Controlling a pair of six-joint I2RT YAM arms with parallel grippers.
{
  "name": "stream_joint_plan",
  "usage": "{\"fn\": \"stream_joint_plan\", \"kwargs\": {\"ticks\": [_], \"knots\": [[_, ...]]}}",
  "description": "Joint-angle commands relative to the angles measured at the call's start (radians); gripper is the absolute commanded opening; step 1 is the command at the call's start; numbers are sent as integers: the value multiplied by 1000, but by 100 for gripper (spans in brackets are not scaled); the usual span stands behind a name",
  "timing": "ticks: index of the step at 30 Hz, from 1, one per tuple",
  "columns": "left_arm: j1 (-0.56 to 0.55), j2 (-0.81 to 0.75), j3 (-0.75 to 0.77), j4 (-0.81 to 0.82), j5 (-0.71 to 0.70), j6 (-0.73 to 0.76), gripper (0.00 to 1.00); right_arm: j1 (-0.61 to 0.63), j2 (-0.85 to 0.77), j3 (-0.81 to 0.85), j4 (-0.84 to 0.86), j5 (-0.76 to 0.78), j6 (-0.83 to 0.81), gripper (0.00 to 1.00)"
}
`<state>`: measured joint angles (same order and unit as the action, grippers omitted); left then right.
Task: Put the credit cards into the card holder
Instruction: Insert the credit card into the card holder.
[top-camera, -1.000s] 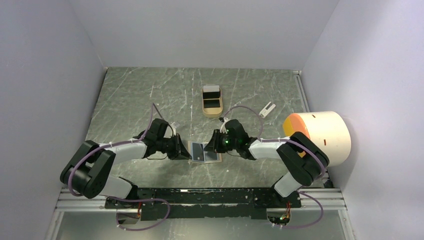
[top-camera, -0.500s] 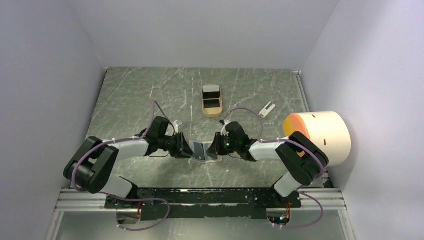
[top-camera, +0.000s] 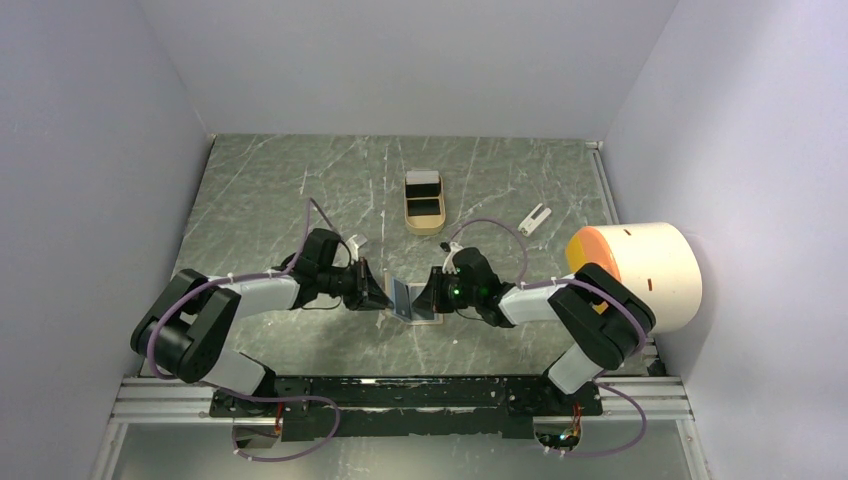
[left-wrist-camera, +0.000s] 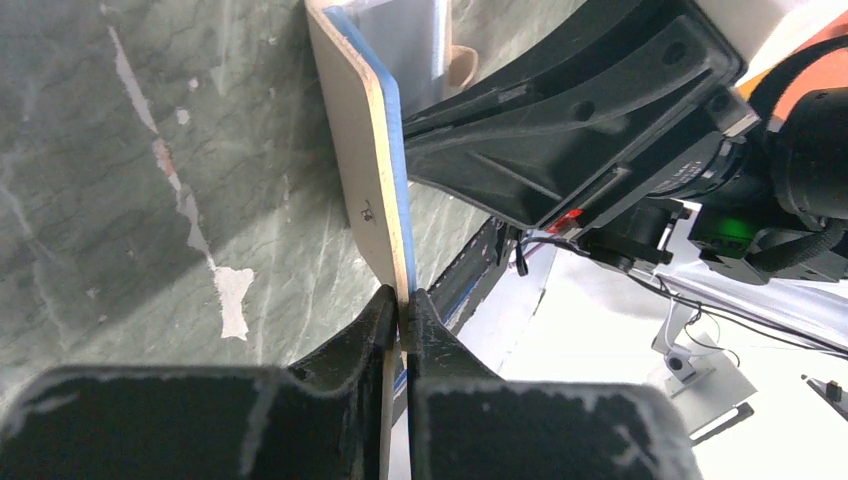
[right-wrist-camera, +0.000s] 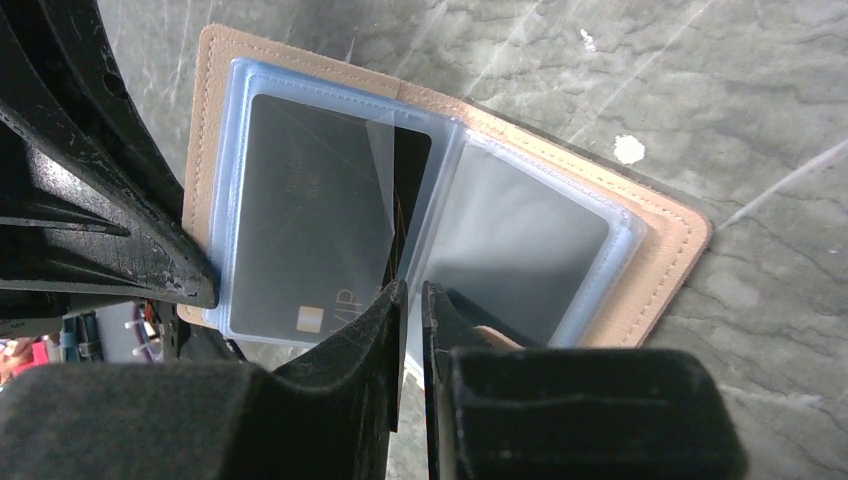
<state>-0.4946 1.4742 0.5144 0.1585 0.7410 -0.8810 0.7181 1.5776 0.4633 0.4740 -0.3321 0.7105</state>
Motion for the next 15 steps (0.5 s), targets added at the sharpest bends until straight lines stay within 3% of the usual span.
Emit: {"fn": "stream_joint_plan", "kwargs": {"ticks": [1,9,15], "knots": [[-7,-5,23,96,59,-22,9,18,17,-19,39,-3,13,15],[-12,28,15,131,48,-33,10,26,11,-44,69,4,15,16],[-28,79,26,109,35,-24,23,28,14,-53,75,6,9,16]]}}
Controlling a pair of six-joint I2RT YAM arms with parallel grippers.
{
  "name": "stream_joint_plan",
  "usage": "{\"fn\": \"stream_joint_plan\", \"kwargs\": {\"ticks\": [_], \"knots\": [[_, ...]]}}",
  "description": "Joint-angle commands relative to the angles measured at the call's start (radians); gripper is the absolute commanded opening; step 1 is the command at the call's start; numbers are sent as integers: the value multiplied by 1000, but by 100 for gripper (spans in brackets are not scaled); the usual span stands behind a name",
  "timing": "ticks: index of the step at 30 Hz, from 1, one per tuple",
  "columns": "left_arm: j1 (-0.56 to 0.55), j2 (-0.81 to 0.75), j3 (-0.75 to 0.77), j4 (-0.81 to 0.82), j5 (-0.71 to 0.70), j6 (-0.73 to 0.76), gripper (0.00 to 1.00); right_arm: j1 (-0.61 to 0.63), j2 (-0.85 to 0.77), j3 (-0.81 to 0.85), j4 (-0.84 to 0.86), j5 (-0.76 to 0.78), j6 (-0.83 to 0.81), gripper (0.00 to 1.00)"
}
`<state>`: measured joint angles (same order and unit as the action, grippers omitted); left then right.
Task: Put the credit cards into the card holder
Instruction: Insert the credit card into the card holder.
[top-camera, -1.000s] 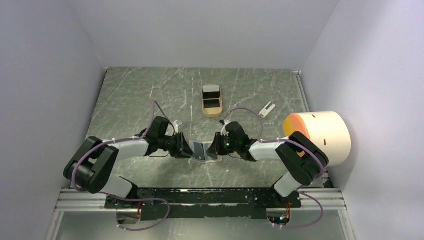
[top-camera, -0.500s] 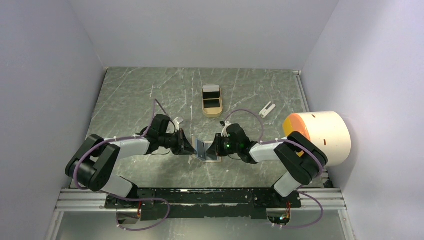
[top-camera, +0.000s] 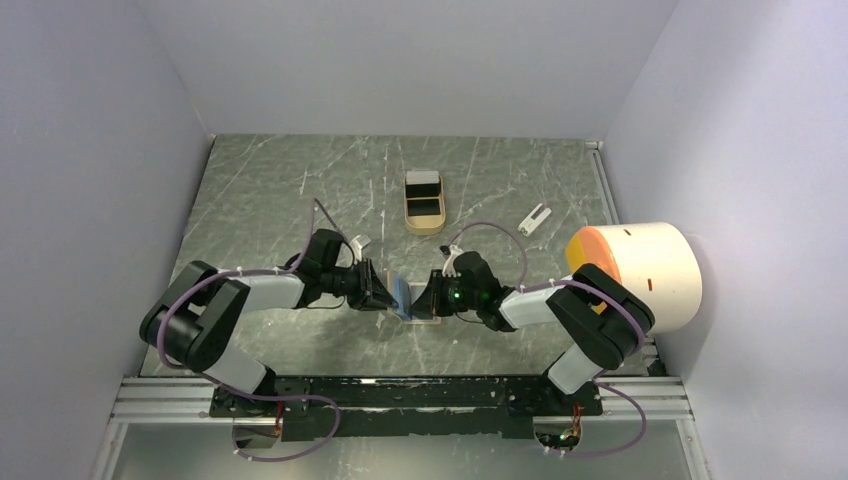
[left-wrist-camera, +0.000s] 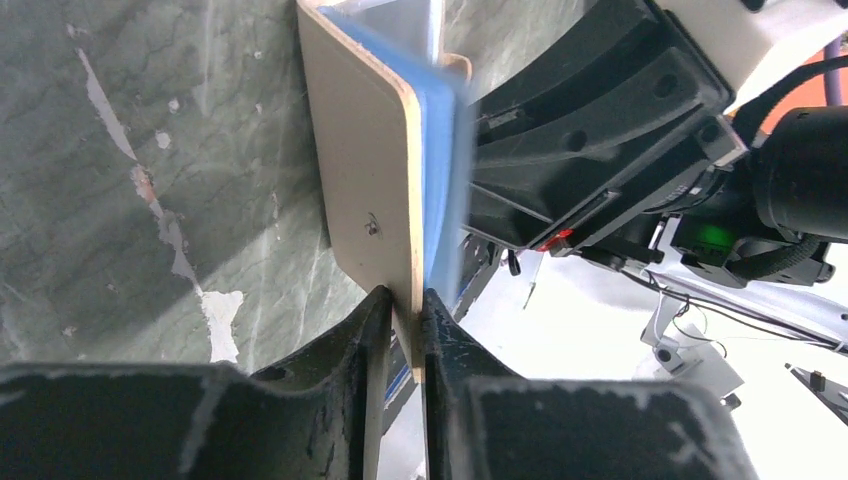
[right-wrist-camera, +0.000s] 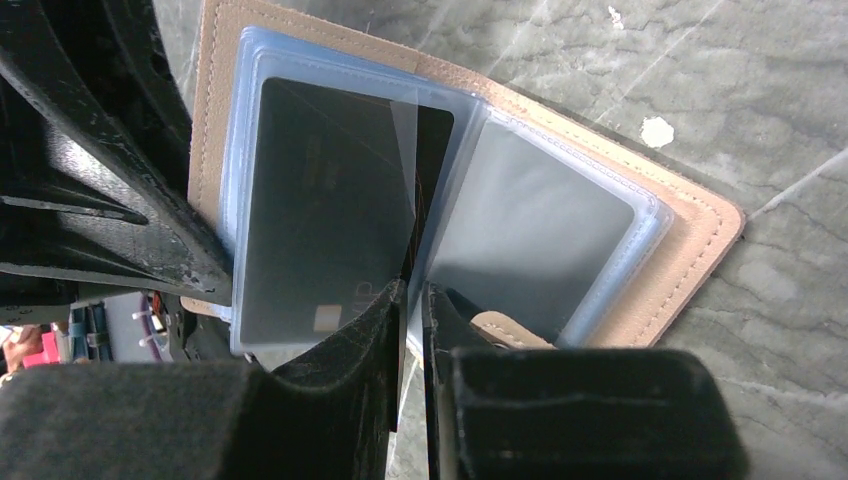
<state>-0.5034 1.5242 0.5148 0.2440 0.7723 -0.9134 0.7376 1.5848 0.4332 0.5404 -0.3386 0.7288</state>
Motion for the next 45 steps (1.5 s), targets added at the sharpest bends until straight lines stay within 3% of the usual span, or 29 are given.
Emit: {"fn": "stream_joint_plan", "kwargs": {"ticks": [1,4,14,19,25,32,45], "knots": [[-22,33,30,18,1,13,24,8,7,-23,8,15,-10,16],[-26,41,46,-9,-10,25,26,8,16,-21,10,7,-13,16],[-38,59,71,-33,-33,31,16,16,-10,-7,-31,15,-29,16],[-41,55,80,-79,-59,47,9,16,-85,17,-134,60,-52,29],[-42,35,102,-138,-81,63,9,14,-207,41,-249,128,-67,33],[-46,-10,112,-186,-108,73,9,27,-332,75,-310,180,-43,48],[-57,-21,106,-186,-104,71,9,87,-222,192,-440,342,-158,51]]}}
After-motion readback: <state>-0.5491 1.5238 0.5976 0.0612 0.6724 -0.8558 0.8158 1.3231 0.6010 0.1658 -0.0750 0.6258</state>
